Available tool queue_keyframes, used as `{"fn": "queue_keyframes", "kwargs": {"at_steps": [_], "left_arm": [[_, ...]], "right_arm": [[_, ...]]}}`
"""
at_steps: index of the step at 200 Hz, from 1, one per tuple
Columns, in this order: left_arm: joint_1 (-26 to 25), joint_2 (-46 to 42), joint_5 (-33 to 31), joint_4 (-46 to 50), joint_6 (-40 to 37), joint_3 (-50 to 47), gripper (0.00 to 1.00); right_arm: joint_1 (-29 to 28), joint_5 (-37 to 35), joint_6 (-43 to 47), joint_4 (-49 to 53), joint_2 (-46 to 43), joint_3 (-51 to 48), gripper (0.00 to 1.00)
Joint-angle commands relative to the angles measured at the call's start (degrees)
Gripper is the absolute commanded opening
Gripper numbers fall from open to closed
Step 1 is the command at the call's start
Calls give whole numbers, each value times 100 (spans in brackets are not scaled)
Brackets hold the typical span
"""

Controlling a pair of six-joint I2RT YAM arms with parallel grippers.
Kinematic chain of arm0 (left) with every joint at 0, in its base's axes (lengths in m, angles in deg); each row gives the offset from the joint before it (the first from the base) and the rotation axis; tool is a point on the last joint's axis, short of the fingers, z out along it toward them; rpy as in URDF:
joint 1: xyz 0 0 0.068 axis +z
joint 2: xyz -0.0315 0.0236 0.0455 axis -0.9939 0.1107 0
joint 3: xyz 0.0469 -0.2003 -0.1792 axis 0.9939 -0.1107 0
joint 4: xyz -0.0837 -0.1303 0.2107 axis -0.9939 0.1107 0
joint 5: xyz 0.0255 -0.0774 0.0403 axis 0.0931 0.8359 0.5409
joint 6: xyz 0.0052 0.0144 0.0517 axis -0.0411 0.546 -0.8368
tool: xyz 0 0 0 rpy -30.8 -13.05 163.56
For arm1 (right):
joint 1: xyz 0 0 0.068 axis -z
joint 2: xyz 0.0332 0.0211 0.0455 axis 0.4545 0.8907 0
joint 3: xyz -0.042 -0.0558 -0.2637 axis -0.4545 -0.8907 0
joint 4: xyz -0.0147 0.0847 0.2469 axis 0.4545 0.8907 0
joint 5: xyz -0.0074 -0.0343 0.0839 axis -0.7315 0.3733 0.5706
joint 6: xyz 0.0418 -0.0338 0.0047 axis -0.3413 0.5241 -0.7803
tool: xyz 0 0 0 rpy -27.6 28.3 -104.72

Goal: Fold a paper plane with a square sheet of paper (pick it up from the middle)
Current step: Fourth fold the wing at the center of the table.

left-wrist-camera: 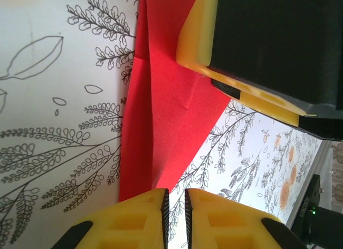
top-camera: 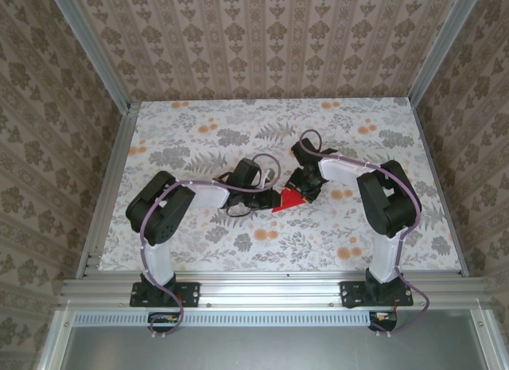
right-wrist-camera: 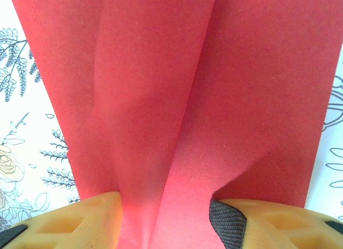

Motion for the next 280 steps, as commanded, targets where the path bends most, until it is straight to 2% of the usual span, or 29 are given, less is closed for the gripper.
{"fn": "queue_keyframes", "kwargs": {"at_steps": [1,196,280], "left_arm": [[26,90,-133,334,-221,138,18],[1,313,-444,763,-410,203,16],[1,-75,-185,389,-235,229,18]], "right_arm": [[108,-1072,-95,1261,1101,-714,56],[82,-1139,-27,1270,1144,-714,57],[-27,-1452,10,1665,1368,-422,63]]}}
